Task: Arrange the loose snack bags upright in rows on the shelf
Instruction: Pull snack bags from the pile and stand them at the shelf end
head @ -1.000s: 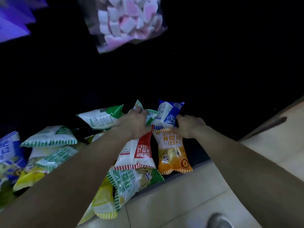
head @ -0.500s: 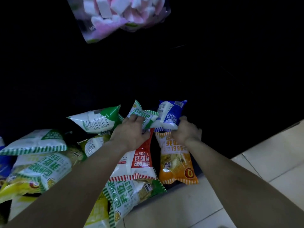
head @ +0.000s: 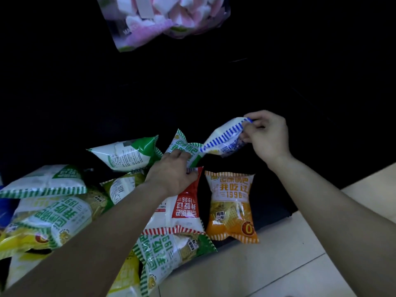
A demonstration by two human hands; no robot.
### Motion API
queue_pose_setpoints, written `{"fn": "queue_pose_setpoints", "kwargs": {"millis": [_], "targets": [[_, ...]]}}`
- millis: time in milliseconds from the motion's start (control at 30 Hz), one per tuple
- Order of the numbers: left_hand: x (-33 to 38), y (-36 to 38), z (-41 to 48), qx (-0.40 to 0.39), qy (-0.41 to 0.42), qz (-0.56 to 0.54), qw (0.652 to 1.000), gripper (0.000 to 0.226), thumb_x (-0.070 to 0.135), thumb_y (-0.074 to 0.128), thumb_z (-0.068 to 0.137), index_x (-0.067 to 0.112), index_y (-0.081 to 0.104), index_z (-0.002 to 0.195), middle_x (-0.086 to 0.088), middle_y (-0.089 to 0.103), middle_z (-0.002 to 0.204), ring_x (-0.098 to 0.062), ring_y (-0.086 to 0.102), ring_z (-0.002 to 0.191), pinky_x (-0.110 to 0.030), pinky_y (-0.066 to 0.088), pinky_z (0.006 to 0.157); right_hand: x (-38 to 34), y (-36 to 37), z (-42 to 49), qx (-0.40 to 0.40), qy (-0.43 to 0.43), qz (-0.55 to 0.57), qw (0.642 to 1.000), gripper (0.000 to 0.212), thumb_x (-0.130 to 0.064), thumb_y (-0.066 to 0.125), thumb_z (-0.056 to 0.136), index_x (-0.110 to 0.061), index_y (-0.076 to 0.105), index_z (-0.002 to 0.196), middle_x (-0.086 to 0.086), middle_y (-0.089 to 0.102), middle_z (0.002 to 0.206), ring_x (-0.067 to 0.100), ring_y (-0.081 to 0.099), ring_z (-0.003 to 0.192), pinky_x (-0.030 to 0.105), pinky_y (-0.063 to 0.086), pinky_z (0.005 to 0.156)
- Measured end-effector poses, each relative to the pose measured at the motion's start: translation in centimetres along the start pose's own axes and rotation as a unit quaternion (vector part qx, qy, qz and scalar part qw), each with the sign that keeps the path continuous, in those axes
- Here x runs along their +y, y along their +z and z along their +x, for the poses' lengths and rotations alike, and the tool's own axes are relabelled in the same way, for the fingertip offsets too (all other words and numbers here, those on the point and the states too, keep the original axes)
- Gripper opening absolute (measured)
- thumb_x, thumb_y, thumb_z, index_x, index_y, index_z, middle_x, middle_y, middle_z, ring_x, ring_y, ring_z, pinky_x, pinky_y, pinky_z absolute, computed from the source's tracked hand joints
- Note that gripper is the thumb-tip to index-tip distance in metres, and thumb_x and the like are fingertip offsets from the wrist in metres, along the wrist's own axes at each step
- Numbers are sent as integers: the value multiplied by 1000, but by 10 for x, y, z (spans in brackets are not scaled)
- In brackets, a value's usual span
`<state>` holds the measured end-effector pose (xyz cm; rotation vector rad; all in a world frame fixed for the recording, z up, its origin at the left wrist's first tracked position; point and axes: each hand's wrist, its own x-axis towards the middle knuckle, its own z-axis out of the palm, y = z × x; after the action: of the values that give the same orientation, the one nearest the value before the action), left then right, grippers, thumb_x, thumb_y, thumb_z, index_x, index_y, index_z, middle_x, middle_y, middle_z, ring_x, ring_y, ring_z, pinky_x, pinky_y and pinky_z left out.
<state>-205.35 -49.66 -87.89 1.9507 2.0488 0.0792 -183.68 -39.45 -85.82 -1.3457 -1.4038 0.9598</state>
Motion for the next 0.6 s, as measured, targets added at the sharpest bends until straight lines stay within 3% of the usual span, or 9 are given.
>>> {"fn": "queue_pose_setpoints", "kwargs": {"millis": [100,200,267,367,467,533,600], "targets": [[7,0,3,2,-9,-68,998,94,68,60,82,27,17,154,-4,37,154,-26,39,137,-43,45,103,-3,-6,-3,6,68,70,995,7,-9,67,93,-14,67,88,14,71,82,19,73,66,33,61,65],[20,-2,11,48,2,-110,993,106,69,68,74,35,9,154,0,37,155,-23,42,137,-44,51,96,15,-9,-6,23,104,51,993,5,-14,65,95,-9,65,96,13,70,81,17,72,65,33,62,66],[28,-1,14,68,18,-107,992,102,63,70,77,35,10,154,2,34,156,-21,38,139,-42,50,95,25,-14,-5,41,75,-31,996,11,-22,61,97,-12,63,100,6,68,81,18,71,70,40,62,71],[33,4,18,71,40,-107,991,94,54,70,82,36,13,155,0,35,154,-22,37,138,-38,46,96,30,-26,-6,24,-24,-194,980,17,-27,54,99,-20,61,112,1,61,110,19,64,96,36,53,85],[38,5,23,77,46,-138,986,90,49,72,83,40,15,153,1,39,149,-22,42,132,-37,49,93,31,-35,-11,-46,-95,-236,966,32,-17,48,101,-22,58,130,0,55,125,15,57,108,30,48,91],[44,4,29,91,56,-156,982,90,47,74,82,39,19,152,1,41,147,-21,44,130,-40,50,94,33,-40,-12,-83,-118,-250,957,30,-21,55,99,-20,63,128,0,56,125,16,58,110,31,49,94],[53,4,33,113,76,-143,980,91,45,76,80,38,21,152,2,41,147,-21,43,131,-43,49,96,34,-45,-13,-133,-102,-275,947,42,-29,67,92,-19,60,132,-1,51,129,14,56,111,32,48,97]]}}
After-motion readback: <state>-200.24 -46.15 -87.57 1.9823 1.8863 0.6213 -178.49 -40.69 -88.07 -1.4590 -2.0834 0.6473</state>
